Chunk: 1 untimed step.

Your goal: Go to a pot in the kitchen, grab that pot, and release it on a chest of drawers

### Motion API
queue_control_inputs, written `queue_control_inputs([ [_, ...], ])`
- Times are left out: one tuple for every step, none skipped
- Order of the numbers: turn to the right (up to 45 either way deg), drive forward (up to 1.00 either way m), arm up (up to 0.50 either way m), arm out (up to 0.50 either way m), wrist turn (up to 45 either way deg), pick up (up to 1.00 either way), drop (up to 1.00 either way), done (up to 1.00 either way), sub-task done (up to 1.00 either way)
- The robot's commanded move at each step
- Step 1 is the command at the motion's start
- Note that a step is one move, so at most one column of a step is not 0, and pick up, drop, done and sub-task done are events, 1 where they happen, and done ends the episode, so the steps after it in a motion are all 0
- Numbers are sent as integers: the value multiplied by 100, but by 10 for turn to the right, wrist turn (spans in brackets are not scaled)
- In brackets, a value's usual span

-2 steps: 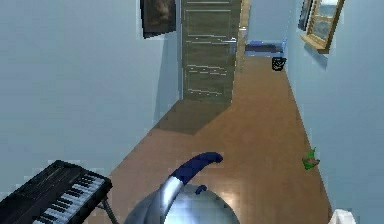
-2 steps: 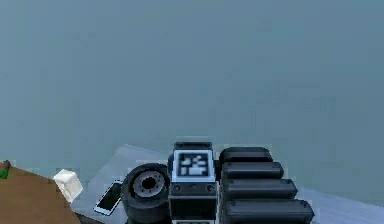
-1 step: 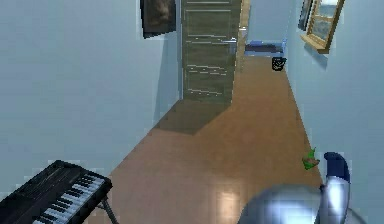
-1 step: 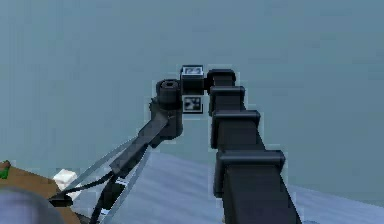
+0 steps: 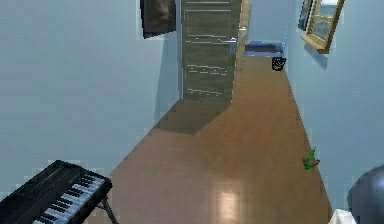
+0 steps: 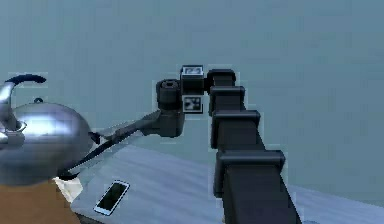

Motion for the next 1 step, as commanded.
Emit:
queue_control_inputs([
  [0,0,0,0,450,0,0,0,0],
])
